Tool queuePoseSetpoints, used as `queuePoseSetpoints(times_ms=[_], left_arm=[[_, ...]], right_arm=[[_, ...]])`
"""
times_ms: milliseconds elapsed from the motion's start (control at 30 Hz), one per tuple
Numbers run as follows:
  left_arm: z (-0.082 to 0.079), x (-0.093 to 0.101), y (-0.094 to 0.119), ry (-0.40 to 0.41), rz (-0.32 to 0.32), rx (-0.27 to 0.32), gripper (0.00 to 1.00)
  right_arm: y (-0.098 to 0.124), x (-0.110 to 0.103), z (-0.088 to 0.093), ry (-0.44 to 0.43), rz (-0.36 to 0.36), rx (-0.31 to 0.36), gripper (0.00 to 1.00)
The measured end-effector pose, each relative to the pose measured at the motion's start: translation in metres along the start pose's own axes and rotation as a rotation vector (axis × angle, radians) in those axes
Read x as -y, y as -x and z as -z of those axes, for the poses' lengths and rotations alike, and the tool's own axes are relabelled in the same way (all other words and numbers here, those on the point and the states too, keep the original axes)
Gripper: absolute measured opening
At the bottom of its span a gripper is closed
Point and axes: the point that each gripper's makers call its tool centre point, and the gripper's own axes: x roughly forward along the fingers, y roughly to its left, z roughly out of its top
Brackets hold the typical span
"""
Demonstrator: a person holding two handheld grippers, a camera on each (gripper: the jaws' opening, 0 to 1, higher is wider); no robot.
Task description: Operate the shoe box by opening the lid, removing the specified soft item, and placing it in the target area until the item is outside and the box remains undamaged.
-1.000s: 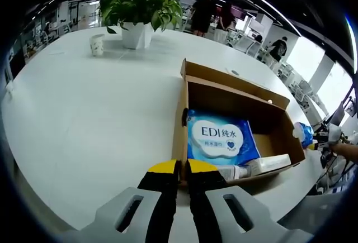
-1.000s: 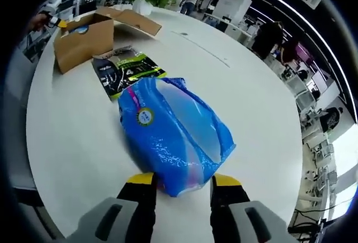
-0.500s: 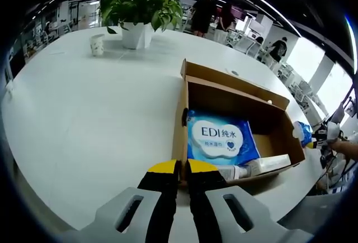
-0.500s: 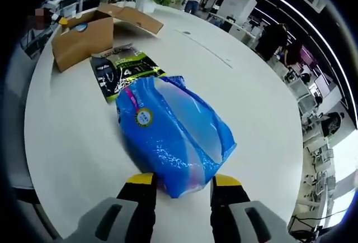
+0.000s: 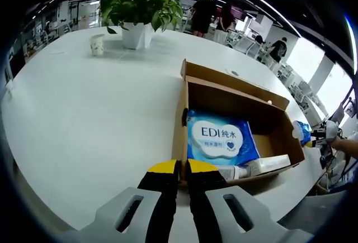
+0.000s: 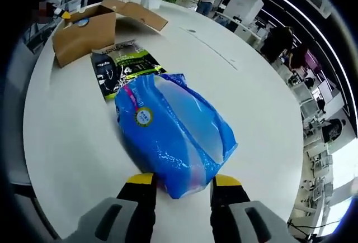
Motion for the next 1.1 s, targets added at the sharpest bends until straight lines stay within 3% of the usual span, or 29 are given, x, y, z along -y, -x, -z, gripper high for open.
queuePoseSetpoints(times_ms=[467, 1100], left_arm=[[0.0, 0.0, 0.0, -0.006, -0.001, 0.001, 0.04], [0.0, 0.0, 0.0, -0.007, -0.002, 0.012, 0.04]], right_arm=[[0.008, 0.002, 0.005, -0.009, 0.027, -0.012, 0.35], [0.043, -0.024, -0.002, -0.091, 0.062, 0.081, 0.38]])
